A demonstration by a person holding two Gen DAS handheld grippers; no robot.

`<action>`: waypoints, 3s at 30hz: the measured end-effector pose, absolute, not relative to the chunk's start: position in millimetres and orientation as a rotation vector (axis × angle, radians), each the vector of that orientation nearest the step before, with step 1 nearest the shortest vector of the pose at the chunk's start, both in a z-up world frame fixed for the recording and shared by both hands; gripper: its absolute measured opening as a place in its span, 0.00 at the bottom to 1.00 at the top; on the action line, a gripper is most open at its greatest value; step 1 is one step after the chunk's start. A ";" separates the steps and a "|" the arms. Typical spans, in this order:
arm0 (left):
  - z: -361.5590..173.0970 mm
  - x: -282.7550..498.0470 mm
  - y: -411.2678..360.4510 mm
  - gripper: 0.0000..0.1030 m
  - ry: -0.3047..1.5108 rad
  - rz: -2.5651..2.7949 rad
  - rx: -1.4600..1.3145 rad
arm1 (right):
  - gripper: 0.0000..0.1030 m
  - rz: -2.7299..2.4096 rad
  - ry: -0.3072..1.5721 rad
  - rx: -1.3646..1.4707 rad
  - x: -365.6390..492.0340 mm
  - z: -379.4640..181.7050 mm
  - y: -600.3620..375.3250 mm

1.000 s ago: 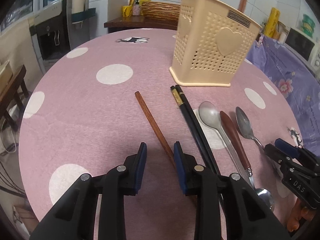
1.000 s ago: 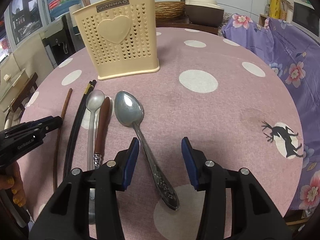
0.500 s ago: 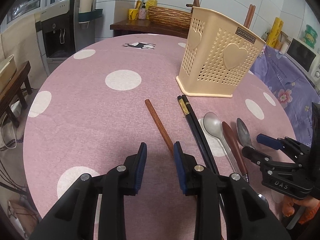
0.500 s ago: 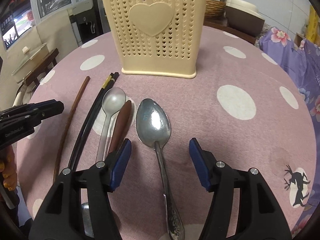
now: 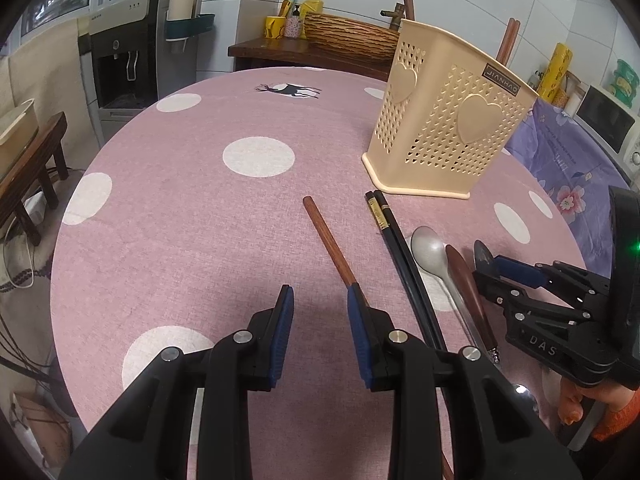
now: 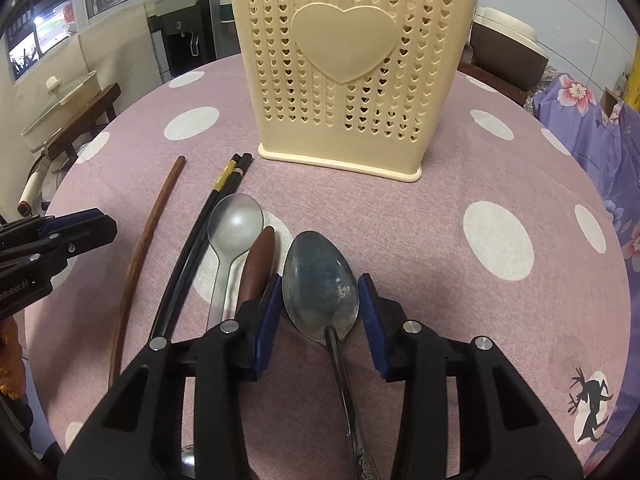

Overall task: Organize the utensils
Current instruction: 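Close the right tool on the dark metal spoon while the left tool nears the brown chopstick, then close the left tool on the last brown chopstick and lift it, then carry the brown chopstick with the left tool while the right tool carries the spoon to the holder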

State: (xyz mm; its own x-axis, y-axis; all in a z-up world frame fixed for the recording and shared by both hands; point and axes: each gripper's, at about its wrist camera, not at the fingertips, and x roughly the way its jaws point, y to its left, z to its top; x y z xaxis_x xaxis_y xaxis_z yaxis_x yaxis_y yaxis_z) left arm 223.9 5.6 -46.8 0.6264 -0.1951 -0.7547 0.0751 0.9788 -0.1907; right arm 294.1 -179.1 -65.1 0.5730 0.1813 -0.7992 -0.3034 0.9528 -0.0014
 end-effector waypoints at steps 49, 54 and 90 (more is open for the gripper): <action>-56.5 280.7 -41.0 0.11 0.934 -0.075 0.024 | 0.37 0.203 0.607 0.172 227.8 35.2 -237.5; -56.7 278.9 -46.5 0.10 0.916 -0.066 0.053 | 0.37 0.197 0.608 0.177 227.5 35.5 -238.2; 76.5 204.5 20.5 0.07 0.482 -0.161 -0.185 | 0.37 0.211 0.574 0.224 218.8 34.2 -245.0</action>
State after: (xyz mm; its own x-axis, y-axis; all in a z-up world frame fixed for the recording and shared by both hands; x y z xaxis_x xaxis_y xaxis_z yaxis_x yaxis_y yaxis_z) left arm 204.5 20.5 76.5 0.8737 -0.1972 -0.4447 0.1101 0.9706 -0.2141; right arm 218.8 -245.0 34.2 0.8195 0.2581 -0.5117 -0.1341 0.9544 0.2667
